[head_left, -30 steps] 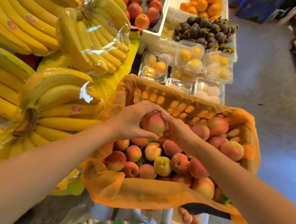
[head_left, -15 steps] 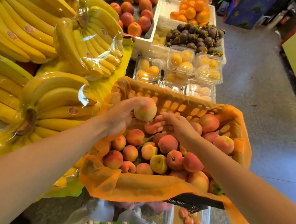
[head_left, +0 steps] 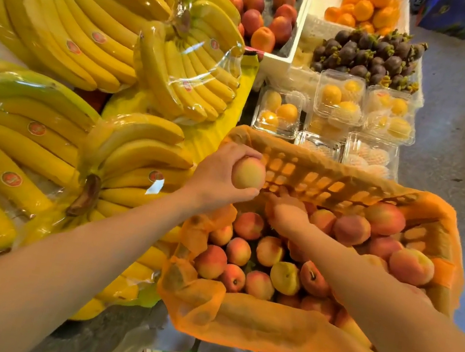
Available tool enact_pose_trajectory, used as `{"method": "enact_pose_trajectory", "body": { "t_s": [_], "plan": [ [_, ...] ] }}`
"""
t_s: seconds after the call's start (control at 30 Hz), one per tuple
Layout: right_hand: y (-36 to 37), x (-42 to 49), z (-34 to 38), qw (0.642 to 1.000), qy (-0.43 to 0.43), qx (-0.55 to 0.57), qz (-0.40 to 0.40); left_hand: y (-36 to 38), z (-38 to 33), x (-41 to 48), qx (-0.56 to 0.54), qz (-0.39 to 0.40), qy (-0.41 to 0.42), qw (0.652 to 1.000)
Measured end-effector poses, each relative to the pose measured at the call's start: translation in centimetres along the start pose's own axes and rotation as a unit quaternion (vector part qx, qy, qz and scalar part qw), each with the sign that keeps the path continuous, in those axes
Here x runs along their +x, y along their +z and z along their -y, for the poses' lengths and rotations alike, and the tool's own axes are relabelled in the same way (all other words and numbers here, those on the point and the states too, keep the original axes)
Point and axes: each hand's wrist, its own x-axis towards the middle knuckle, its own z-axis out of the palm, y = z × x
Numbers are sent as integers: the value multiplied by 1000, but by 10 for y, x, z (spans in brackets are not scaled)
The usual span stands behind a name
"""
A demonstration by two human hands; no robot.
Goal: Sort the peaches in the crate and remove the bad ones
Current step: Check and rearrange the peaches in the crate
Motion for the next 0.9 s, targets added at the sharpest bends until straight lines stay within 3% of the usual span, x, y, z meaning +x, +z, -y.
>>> {"method": "enact_pose_trajectory", "body": {
  "t_s": [0.2, 0.33, 0.43, 0.47, 0.5, 0.6, 0.67, 0.73, 0.77, 0.83, 0.9],
  "plan": [
    [4, 0, 3, 1000, -6, -18, -14, 4, 1, 4, -3, 11, 2, 1000],
    [-1, -10, -13, 989, -32, 131, -54, 4, 0, 4, -17, 9, -8, 1000],
    [-18, -26, -22, 940, 45, 331, -66, 5, -3, 5, -45, -8, -33, 998],
    [-25, -33, -23, 898, 74, 431, -46, 6, -5, 5, -59, -14, -47, 997],
    [-33, -40, -25, 834, 97, 543, -4, 7, -8, 5, -79, -20, -61, 995],
    [-51, -61, -31, 563, 103, 805, 156, 10, -20, 5, -153, -30, -94, 983],
    [-55, -72, -34, 482, 80, 851, 192, 11, -25, 5, -176, -20, -94, 980],
    [-55, -79, -33, 476, 68, 858, 182, 13, -27, 3, -161, 2, -72, 984],
    [-55, -81, -32, 499, 62, 849, 162, 13, -28, 2, -146, 11, -58, 988],
    [-51, -81, -31, 571, 53, 812, 112, 15, -30, -3, -120, 11, -36, 992],
    [-47, -79, -27, 689, 66, 721, 41, 16, -29, -6, -100, -7, -26, 995]
  ]
}}
